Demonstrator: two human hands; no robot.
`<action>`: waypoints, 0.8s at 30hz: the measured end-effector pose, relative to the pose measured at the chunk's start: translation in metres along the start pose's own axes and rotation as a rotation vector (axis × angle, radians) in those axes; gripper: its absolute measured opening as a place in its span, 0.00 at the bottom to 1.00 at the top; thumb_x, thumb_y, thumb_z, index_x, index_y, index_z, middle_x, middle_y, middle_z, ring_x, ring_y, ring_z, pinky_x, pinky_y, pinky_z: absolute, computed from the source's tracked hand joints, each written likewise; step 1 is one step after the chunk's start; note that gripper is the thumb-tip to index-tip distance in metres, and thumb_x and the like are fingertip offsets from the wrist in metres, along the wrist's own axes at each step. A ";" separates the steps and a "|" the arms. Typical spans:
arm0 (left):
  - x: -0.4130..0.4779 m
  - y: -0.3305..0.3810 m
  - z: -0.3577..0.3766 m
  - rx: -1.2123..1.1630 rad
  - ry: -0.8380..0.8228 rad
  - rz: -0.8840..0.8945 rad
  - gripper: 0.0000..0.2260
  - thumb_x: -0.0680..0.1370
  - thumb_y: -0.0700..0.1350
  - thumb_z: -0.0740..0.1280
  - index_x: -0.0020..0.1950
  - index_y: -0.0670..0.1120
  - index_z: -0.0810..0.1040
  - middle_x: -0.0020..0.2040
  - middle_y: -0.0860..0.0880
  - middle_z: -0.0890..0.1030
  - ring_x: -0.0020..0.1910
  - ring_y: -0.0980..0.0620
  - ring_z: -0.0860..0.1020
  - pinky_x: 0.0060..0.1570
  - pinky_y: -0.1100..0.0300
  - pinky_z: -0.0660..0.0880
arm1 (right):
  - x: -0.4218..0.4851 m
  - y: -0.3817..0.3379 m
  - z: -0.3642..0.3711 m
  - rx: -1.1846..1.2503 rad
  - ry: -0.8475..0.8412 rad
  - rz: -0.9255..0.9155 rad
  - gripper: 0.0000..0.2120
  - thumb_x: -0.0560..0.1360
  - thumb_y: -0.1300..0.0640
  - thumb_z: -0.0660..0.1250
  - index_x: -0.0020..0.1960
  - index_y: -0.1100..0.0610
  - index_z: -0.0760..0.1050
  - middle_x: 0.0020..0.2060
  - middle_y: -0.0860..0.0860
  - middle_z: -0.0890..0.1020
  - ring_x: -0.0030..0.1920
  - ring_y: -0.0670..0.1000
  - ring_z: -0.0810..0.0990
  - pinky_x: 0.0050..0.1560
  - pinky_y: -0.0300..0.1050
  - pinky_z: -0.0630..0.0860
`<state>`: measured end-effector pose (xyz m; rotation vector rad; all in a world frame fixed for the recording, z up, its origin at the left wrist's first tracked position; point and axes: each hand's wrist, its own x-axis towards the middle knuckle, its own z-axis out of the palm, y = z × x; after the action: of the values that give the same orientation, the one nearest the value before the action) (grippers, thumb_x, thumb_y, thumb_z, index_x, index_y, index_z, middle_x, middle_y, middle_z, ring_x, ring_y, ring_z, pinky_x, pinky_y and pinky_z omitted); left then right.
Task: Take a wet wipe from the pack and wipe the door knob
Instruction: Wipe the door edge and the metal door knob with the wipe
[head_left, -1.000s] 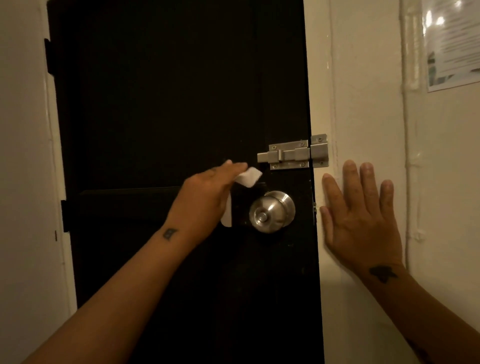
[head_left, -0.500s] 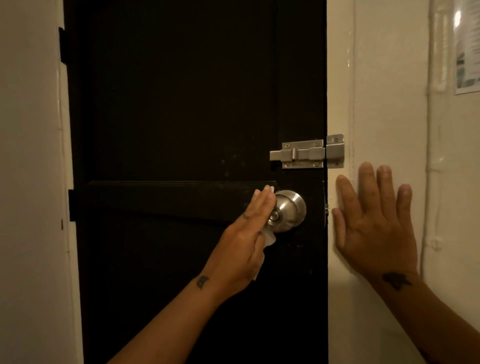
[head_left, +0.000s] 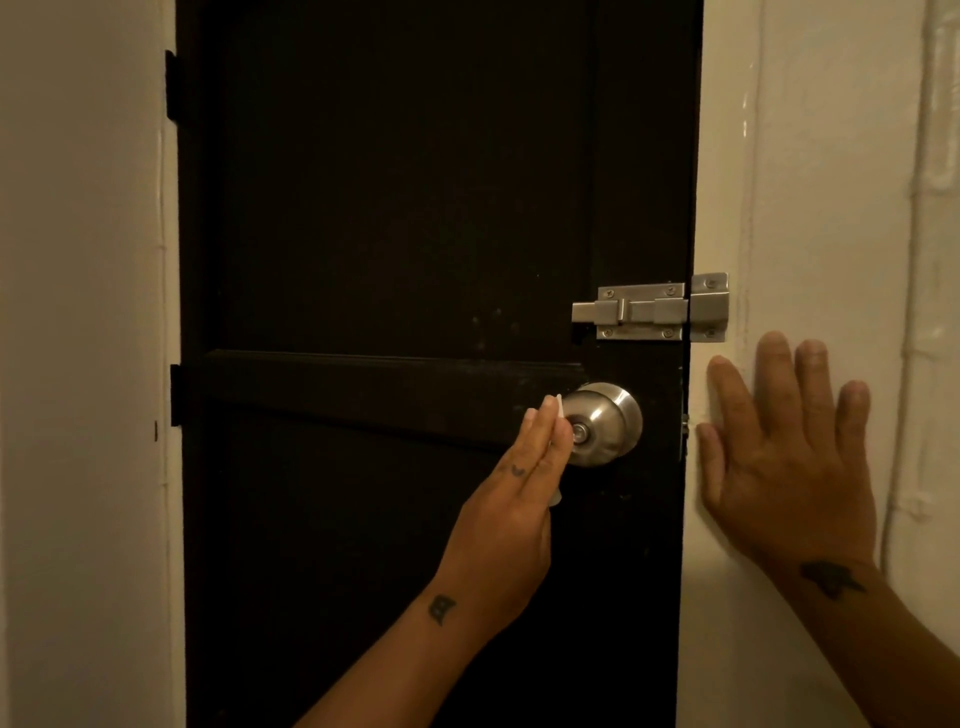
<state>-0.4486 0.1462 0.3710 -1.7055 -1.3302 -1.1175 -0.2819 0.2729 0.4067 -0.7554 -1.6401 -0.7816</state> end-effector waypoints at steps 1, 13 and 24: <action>-0.001 0.000 0.001 0.026 0.014 0.006 0.23 0.76 0.38 0.50 0.71 0.43 0.51 0.73 0.51 0.53 0.73 0.54 0.51 0.69 0.72 0.50 | 0.000 0.000 0.000 0.000 0.001 0.001 0.27 0.75 0.50 0.50 0.70 0.61 0.61 0.70 0.67 0.60 0.71 0.67 0.53 0.68 0.64 0.49; -0.008 0.013 0.001 0.203 0.063 0.011 0.17 0.82 0.43 0.44 0.67 0.41 0.63 0.68 0.46 0.65 0.69 0.51 0.62 0.68 0.65 0.60 | 0.000 0.001 0.003 -0.028 0.032 -0.010 0.26 0.75 0.50 0.50 0.70 0.61 0.61 0.70 0.67 0.61 0.71 0.65 0.52 0.69 0.62 0.46; -0.006 0.020 -0.020 -0.305 0.079 -0.042 0.19 0.74 0.34 0.53 0.65 0.41 0.66 0.64 0.50 0.71 0.68 0.62 0.64 0.65 0.72 0.60 | -0.001 0.001 0.001 -0.025 0.003 -0.003 0.27 0.75 0.49 0.50 0.70 0.60 0.61 0.70 0.66 0.61 0.71 0.65 0.53 0.68 0.64 0.49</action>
<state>-0.4339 0.1217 0.3728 -1.8322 -1.1986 -1.4570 -0.2811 0.2740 0.4056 -0.7695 -1.6311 -0.8065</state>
